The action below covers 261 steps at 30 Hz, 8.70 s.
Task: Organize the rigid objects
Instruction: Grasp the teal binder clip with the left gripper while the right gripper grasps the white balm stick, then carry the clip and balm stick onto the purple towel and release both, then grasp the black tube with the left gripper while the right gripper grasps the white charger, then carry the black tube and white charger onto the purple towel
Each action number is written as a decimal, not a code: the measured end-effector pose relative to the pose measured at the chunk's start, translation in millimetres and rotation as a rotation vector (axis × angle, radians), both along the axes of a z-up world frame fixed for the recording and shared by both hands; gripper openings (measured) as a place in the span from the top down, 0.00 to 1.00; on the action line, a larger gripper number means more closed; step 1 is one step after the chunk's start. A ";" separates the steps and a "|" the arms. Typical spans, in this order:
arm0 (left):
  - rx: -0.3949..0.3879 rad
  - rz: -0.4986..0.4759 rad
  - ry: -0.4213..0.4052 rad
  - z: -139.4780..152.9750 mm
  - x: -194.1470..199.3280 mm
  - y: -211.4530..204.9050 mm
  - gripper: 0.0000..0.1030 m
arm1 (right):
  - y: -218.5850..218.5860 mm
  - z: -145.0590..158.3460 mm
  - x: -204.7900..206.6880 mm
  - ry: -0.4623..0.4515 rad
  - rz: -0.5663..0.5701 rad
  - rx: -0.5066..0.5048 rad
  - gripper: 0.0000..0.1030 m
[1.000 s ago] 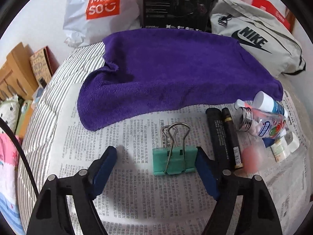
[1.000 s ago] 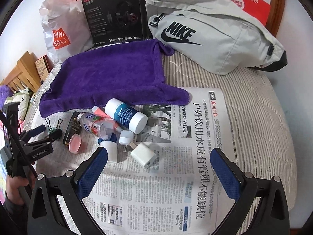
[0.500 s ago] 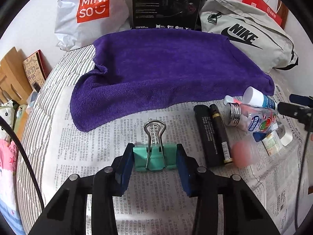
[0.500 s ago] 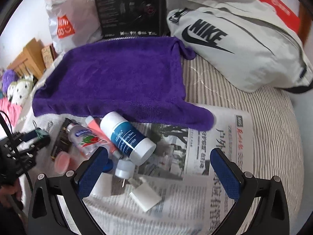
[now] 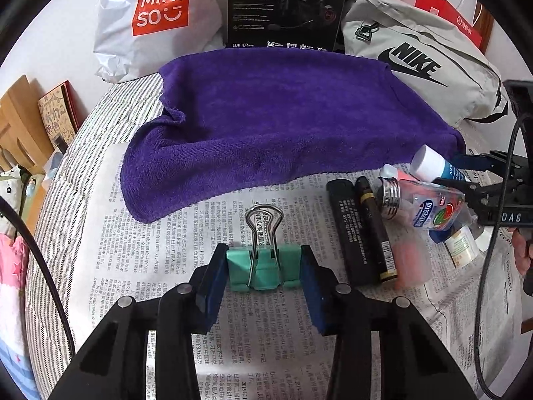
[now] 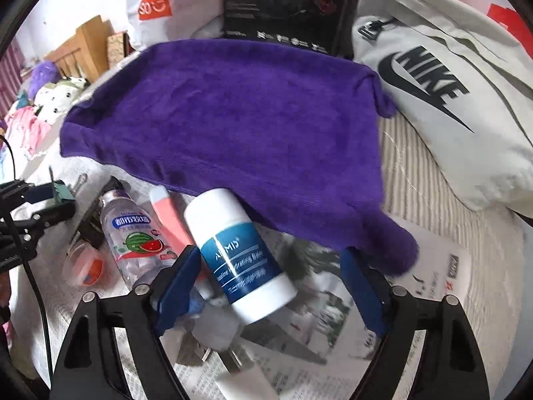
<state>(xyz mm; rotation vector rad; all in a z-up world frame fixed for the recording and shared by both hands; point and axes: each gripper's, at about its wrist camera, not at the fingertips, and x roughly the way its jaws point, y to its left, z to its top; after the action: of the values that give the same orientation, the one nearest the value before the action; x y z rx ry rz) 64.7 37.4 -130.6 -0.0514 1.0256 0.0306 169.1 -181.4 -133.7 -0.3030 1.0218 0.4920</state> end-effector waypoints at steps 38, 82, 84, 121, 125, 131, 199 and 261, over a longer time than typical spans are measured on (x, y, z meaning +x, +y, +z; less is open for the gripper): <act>0.028 -0.004 -0.012 -1.7 3.6 -4.1 0.61 | -48.5 -6.7 -18.1 0.026 -0.167 -0.103 0.65; -0.088 -0.077 -0.146 59.6 106.6 1.3 0.62 | -0.9 54.9 77.7 0.015 -0.145 0.150 0.65; -0.094 -0.081 -0.146 56.4 118.3 3.2 0.62 | 4.2 49.3 87.3 0.023 -0.148 0.147 0.65; -0.071 -0.036 -0.001 -4.8 213.1 3.0 0.52 | 71.0 -1.4 165.2 0.076 -0.060 -0.016 0.37; -0.055 -0.042 0.003 -6.5 205.5 -0.7 0.35 | 68.5 -0.5 157.4 0.066 -0.061 -0.036 0.33; -0.036 0.008 -0.021 2.6 182.6 -0.7 0.33 | 45.1 34.9 132.3 0.039 -0.105 0.047 0.33; 0.022 -0.132 -0.001 -13.4 28.5 -58.1 0.79 | -46.3 -6.8 -73.3 0.062 -0.055 0.038 0.49; -0.102 -0.078 -0.076 26.9 16.6 -14.8 0.80 | -49.2 35.8 -45.0 -0.002 -0.136 0.111 0.75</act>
<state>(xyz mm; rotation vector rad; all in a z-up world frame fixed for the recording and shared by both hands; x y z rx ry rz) 81.4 22.6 -103.7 -0.1049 0.9523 -0.0942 124.1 -230.7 -98.0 -0.1340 1.0021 0.4236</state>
